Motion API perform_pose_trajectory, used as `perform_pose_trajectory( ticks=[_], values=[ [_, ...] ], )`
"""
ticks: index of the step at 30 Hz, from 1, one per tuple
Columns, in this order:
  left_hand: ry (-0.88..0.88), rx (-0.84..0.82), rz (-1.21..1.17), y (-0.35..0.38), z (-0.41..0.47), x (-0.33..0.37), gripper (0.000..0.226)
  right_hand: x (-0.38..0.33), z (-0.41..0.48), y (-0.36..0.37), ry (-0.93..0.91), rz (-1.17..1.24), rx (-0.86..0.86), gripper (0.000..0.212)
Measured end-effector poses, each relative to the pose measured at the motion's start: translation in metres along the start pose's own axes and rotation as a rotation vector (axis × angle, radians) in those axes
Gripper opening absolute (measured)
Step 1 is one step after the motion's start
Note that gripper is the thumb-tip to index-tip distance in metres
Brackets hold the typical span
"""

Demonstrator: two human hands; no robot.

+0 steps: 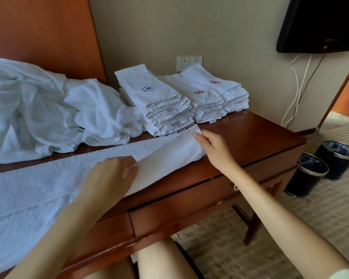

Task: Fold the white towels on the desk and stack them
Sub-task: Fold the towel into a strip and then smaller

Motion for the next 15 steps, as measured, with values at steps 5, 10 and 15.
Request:
perform_pose_trajectory(
  ticks=[5, 10, 15],
  values=[
    [-0.076, 0.09, 0.005, -0.009, 0.039, -0.027, 0.022, 0.008, 0.033, 0.024, 0.094, -0.083, 0.059, 0.046],
    [-0.057, -0.109, 0.053, 0.018, 0.097, -0.046, 0.022, 0.028, 0.044, 0.028, 0.326, -0.494, 0.09, 0.046],
    [-0.042, -0.192, -0.1, 0.055, 0.104, -0.063, 0.028, 0.029, 0.034, 0.02, 0.385, -0.798, 0.138, 0.027]
  ],
)
Point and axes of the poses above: each hand's wrist, its own z-axis towards the middle knuckle, its own y-axis out of the palm, x = y × z, the point moved 3 cm from there along z, towards the middle knuckle, and after that the axes turned 10 degrees about z, right-handed, at the moved point
